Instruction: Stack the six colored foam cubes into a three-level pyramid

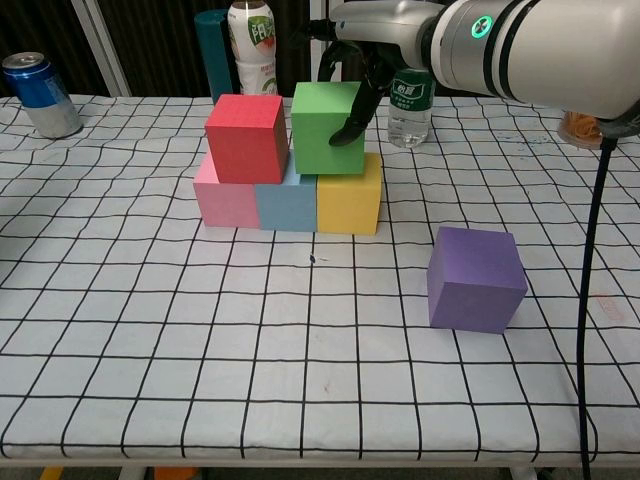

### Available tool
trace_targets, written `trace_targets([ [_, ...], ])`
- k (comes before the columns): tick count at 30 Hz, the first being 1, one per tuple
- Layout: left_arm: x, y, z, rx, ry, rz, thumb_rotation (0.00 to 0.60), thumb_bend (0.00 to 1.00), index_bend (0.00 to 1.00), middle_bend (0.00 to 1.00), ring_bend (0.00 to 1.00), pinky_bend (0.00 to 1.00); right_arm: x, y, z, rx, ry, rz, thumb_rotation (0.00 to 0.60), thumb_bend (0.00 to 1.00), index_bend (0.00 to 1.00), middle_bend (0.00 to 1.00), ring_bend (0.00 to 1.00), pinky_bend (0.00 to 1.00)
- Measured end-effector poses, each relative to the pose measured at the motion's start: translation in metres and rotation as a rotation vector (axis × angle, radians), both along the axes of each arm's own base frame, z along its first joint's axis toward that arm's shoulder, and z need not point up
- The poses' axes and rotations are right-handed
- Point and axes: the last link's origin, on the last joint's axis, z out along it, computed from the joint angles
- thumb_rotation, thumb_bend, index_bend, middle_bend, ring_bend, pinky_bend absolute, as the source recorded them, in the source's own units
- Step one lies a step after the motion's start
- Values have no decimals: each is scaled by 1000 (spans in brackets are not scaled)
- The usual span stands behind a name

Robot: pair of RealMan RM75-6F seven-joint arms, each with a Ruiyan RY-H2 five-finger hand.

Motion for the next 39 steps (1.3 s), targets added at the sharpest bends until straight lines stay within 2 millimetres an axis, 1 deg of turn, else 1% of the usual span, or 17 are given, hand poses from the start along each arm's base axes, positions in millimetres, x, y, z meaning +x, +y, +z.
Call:
trace_targets([
  [20, -3, -1, 1, -13, -21, 2, 600, 90, 138, 119, 70, 96, 4, -1, -13, 13, 2, -3, 600, 108, 0, 384, 50, 0],
  [39, -4, -1, 1, -15, -30, 8, 600, 90, 138, 119, 70, 96, 4, -2, -18, 18, 10, -9, 600, 96, 0, 367, 48, 0],
])
